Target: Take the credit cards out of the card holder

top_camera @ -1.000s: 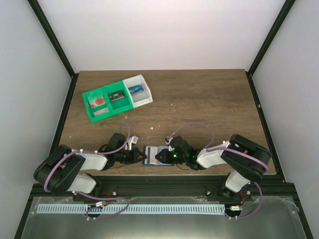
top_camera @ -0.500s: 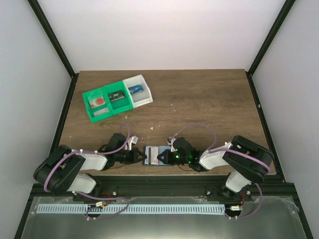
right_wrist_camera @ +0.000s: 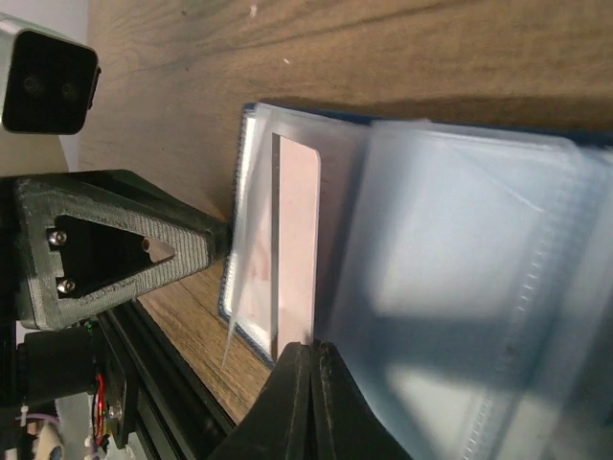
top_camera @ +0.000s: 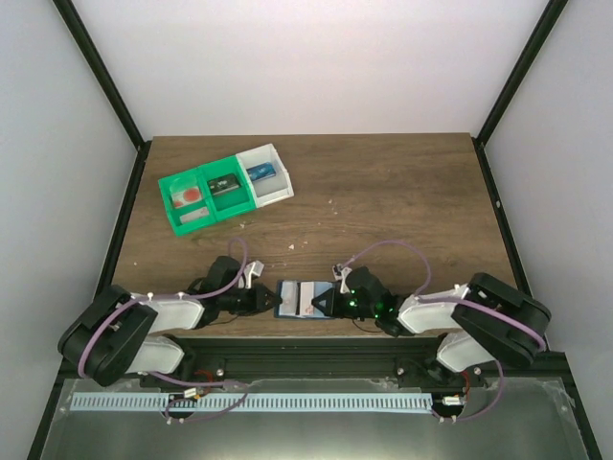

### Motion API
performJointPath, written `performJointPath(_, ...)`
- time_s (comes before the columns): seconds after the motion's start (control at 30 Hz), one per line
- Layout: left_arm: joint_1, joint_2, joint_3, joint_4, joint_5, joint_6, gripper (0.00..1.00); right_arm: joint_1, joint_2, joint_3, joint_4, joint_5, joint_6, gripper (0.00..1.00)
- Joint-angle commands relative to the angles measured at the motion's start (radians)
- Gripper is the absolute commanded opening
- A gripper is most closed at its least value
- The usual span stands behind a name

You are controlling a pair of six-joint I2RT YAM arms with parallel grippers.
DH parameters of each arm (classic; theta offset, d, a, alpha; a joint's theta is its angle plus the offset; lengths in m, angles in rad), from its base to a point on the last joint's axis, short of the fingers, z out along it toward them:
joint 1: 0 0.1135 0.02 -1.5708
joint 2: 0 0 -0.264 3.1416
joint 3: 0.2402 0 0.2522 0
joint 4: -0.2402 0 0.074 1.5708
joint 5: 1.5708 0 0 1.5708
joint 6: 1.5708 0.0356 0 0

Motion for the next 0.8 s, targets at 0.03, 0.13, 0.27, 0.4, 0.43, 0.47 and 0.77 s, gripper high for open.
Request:
performJointPath(0.03, -0.001, -0.060, 0.074, -0.113, 0.000, 0.005, 0.25, -0.009, -0.110, -0.001, -0.097, 0.059, -0.130, 0.01)
performJointPath(0.13, -0.001, -0.105, 0.132, -0.157, 0.028, -0.004, 0.32, -0.009, -0.168, 0.032, -0.183, 0.104, -0.238, 0.00)
performJointPath(0.27, -0.001, -0.174, 0.205, -0.247, 0.021, -0.014, 0.42, -0.009, -0.267, 0.043, -0.248, 0.183, -0.353, 0.01)
performJointPath(0.4, -0.001, -0.253, 0.258, -0.301, 0.041, -0.073, 0.53, -0.005, -0.353, 0.058, -0.288, 0.256, -0.499, 0.00)
performJointPath(0.43, 0.000, -0.274, 0.266, -0.307, 0.039, -0.099, 0.55, -0.003, -0.373, 0.063, -0.287, 0.266, -0.537, 0.01)
performJointPath(0.47, 0.001, -0.292, 0.273, -0.311, 0.037, -0.121, 0.56, -0.001, -0.391, 0.068, -0.282, 0.273, -0.578, 0.00)
performJointPath(0.77, 0.004, -0.339, 0.309, -0.344, 0.025, -0.132, 0.56, 0.002, -0.415, 0.099, -0.345, 0.361, -0.585, 0.00)
